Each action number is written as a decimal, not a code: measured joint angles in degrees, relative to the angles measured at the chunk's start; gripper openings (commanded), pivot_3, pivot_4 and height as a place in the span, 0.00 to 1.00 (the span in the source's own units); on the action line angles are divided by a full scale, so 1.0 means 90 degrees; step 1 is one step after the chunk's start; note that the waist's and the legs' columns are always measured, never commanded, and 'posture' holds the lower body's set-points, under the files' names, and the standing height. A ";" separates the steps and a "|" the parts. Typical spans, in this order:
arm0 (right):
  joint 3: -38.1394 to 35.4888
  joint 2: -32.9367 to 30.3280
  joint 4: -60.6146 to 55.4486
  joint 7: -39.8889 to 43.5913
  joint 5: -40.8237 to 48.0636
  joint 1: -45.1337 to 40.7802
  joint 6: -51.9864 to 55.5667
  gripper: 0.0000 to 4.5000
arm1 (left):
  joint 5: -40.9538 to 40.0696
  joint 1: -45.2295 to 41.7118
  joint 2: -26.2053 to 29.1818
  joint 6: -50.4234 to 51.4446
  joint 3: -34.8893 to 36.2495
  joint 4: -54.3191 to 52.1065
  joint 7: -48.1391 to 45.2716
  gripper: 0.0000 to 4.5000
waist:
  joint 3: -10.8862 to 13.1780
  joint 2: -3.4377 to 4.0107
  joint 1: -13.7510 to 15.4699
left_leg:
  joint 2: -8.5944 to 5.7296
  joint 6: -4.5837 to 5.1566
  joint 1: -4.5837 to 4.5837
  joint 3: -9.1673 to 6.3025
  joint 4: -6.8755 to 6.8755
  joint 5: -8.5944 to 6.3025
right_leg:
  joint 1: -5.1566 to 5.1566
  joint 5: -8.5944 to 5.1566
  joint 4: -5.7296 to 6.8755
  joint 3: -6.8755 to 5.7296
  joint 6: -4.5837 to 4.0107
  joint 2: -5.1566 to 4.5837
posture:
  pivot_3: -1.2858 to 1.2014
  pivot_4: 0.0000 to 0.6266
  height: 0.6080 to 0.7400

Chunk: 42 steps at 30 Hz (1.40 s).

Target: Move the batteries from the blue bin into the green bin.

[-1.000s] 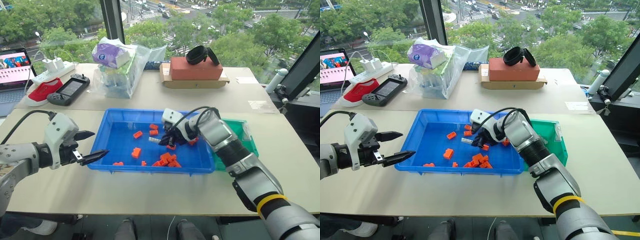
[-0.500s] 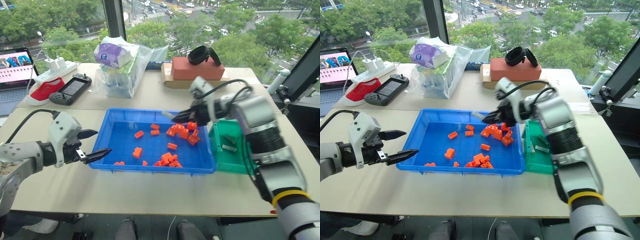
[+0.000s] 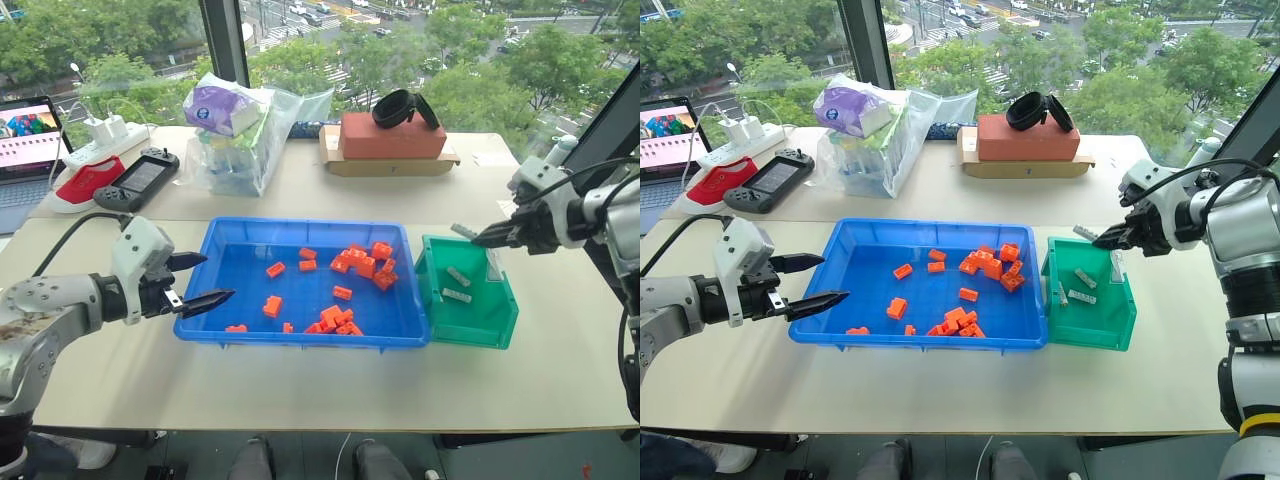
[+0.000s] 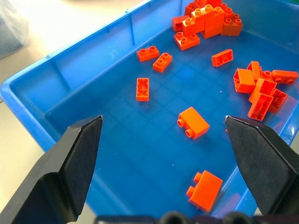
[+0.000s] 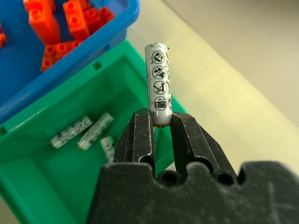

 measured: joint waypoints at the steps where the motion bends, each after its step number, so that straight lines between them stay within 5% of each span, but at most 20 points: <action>1: 0.0020 -0.0022 -0.0139 -0.0013 -0.0003 0.0129 0.0073 0.05 | 0.0037 -0.0022 0.0000 -0.0006 -0.0026 0.0040 -0.0018 1.00 | 0.0000 0.0000 0.0006 | 0.0000 0.0000 -0.0001 0.0001 0.0001 0.0000 | -0.0001 0.0000 -0.0001 0.0001 0.0000 -0.0001 | 0.52 0.24 0.96; 4: 0.0027 -0.0063 -0.0505 -0.0066 0.0005 0.0348 0.0310 0.05 | 0.0082 -0.0096 0.0000 -0.0026 -0.0099 0.0129 -0.0075 1.00 | 0.0000 0.0001 0.0007 | -0.0001 0.0000 -0.0001 0.0001 0.0001 0.0000 | -0.0001 0.0000 0.0000 0.0001 0.0000 -0.0001 | 0.52 0.24 0.96; 6: 0.0027 -0.0154 -0.0732 -0.0097 0.0001 0.0484 0.0373 0.28 | 0.0100 -0.0144 0.0000 -0.0043 -0.0147 0.0163 -0.0121 1.00 | 0.0000 0.0001 0.0015 | 0.0000 0.0000 -0.0001 0.0001 0.0002 0.0000 | 0.0000 0.0000 -0.0001 0.0001 0.0000 -0.0001 | 0.52 0.24 0.96; 16: -0.0622 -0.0357 -0.0741 -0.0262 0.0305 0.0583 0.0370 0.99 | 0.0245 -0.0313 -0.0012 -0.0188 -0.0289 0.0324 -0.0202 1.00 | 0.0000 0.0001 0.0024 | 0.0000 0.0000 0.0000 0.0000 0.0003 0.0000 | 0.0003 0.0000 0.0000 -0.0001 0.0001 -0.0001 | 0.52 0.24 0.96; 22: -0.1343 -0.0239 -0.0186 -0.0850 0.0546 0.0227 0.0288 0.99 | 0.0173 -0.0589 -0.0427 -0.0204 0.0062 0.0549 0.0156 1.00 | 0.0000 0.0001 0.0011 | -0.0001 0.0000 0.0000 -0.0001 0.0006 0.0000 | 0.0004 0.0000 0.0004 0.0000 0.0001 -0.0001 | 0.52 0.24 0.96; 30: -0.2480 0.0415 0.1494 -0.1376 0.1021 0.0363 -0.1712 0.99 | 0.0199 -0.0072 -0.0389 -0.0450 0.1330 0.0974 0.0318 1.00 | 0.0000 0.0000 -0.0001 | -0.0001 0.0000 0.0005 0.0000 0.0008 0.0000 | 0.0015 0.0001 0.0002 -0.0002 0.0002 -0.0003 | 0.52 0.24 0.96; 42: -0.2364 0.0803 0.2517 -0.1150 0.0976 0.0995 -0.2460 0.99 | 0.0331 0.0671 -0.0871 -0.0738 0.1853 0.0959 0.0638 1.00 | -0.0001 0.0002 -0.0037 | -0.0002 -0.0010 0.0019 0.0000 0.0009 0.0007 | 0.0017 0.0001 0.0023 0.0002 0.0003 -0.0002 | 0.52 0.24 0.96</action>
